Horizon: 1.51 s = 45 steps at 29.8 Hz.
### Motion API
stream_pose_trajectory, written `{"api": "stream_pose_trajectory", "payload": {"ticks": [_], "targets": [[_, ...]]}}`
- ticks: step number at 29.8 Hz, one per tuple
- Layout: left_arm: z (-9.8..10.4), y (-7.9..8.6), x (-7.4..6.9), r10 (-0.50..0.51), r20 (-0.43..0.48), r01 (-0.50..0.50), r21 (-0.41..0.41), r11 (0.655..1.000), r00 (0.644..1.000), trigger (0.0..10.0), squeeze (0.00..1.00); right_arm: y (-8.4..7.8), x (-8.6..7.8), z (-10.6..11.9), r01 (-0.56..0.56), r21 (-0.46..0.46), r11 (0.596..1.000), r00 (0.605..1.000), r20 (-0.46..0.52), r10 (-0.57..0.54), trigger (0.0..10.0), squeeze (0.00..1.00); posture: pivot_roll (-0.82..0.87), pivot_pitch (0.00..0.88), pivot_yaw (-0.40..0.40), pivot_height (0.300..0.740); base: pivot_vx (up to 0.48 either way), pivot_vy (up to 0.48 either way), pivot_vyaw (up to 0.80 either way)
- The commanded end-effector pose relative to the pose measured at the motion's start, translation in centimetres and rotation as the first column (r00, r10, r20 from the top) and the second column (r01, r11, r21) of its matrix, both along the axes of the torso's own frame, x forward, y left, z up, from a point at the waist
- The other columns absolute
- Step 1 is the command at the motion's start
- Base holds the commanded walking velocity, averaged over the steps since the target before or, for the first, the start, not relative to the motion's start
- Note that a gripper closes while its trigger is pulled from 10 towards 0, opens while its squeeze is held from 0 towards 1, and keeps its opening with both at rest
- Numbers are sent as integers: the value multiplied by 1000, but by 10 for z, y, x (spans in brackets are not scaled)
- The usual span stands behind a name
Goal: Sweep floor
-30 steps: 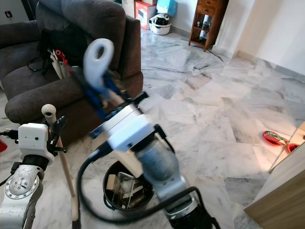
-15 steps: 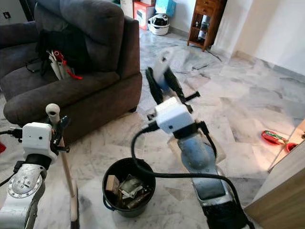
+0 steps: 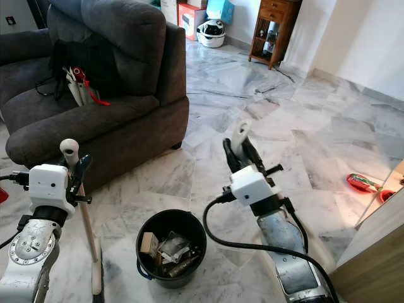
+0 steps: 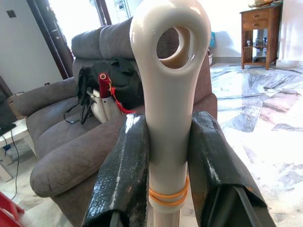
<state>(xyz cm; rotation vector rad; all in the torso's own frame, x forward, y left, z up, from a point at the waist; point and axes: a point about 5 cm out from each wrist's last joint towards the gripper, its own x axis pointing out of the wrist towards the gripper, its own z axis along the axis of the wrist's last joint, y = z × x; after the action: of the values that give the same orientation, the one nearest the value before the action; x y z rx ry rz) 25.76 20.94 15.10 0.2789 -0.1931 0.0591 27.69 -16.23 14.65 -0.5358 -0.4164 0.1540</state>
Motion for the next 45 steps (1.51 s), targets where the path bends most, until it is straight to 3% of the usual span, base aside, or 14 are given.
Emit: {"api": "stream_pose_trajectory", "payload": {"ticks": [1,7,8,10,11,17,20,24,33,45], "targets": [[10,0,-1,-7,50,6,14,1000,999,10000,0,-7,4,2,56,-4,998,998,0,-56,10000,0,43,21,-18,740,0,0,0],[8,-1,-2,-6,49,5,9,1000,999,10000,0,-13,13,-14,171,156,973,981,-120,-153,10000,0,44,21,-19,740,0,0,0],[8,-1,-3,-5,49,5,7,1000,999,10000,0,-18,14,-20,214,214,953,971,-156,-183,10000,0,47,20,-20,740,0,0,0],[8,-1,-3,-5,49,5,7,1000,999,10000,0,-19,14,-22,225,230,947,968,-164,-190,10000,0,47,20,-20,740,0,0,0],[6,-1,-5,-5,44,4,4,1000,999,10000,0,-27,15,-29,280,291,915,952,-210,-225,10000,0,54,23,-18,740,0,0,0],[2,-1,-9,-2,32,3,-1,1000,999,10000,0,-30,15,-36,306,317,897,941,-244,-235,10000,0,53,24,-18,740,0,0,0],[-9,-4,-13,-8,-2,8,-10,1000,1000,10000,0,-35,17,-38,345,393,852,930,-264,-255,10000,0,53,33,-15,740,0,0,0],[-10,-7,-15,-14,-8,14,-14,1000,1000,10000,0,-40,20,-36,354,430,831,931,-248,-268,10000,0,54,40,-16,740,0,0,0],[-20,-8,-18,-11,-37,10,-12,1000,999,10000,0,-46,25,-33,340,455,823,938,-226,-263,10000,0,51,40,-14,740,0,0,0],[-10,-12,-10,-33,6,33,-7,999,999,10000,0,-47,27,-32,326,509,797,944,-221,-245,10000,0,42,11,-7,740,0,0,0]]}}
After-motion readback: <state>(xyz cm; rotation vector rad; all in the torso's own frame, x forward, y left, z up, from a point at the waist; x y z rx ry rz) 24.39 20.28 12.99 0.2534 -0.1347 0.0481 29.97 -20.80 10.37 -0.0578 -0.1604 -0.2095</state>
